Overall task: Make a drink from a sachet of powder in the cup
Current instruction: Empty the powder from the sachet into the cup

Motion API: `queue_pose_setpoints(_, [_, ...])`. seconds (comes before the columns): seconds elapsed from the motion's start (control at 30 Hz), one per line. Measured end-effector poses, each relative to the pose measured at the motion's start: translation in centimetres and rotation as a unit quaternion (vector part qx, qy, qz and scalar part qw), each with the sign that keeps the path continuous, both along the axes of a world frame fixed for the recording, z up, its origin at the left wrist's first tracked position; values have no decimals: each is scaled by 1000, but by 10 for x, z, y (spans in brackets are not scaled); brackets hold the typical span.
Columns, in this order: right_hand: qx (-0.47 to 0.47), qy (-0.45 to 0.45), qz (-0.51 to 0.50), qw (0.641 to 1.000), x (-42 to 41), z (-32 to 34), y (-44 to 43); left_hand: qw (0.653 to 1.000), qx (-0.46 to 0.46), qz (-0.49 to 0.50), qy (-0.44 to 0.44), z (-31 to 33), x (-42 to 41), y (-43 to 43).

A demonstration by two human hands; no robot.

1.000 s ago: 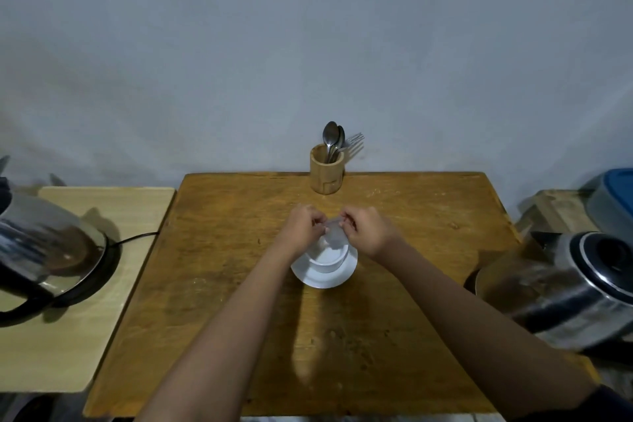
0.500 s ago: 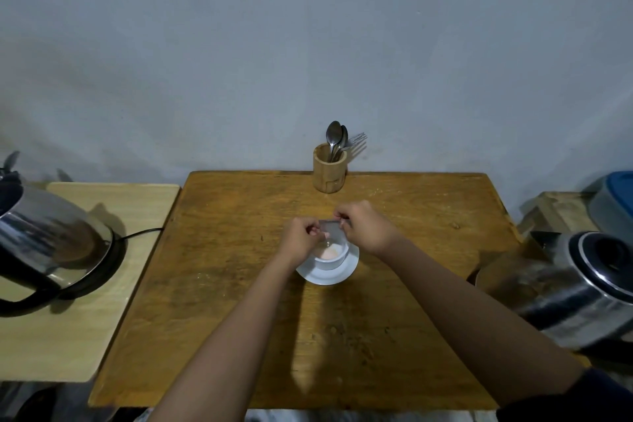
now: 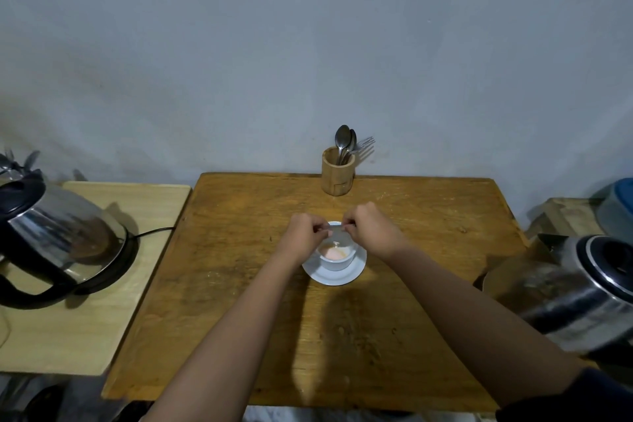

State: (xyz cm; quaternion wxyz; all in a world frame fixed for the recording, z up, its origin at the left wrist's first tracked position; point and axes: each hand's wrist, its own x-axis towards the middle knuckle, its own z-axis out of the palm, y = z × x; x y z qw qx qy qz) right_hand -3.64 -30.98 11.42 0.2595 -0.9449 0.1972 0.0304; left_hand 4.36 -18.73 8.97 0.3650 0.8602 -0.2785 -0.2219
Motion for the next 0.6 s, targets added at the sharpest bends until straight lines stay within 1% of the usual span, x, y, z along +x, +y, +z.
queue_pose_setpoints(0.37, [2,6,-21,1000,-2,1,4,999,20,-25,-18,2,3,3])
queue_pose_setpoints(0.43, [3,-3,-26,1000,-2,1,4,1000,14,-17,-22,3,4,2])
queue_pose_setpoints(0.6, [14,-21,-66,997,-1,1,4,999,22,-36,-27,7,7,0])
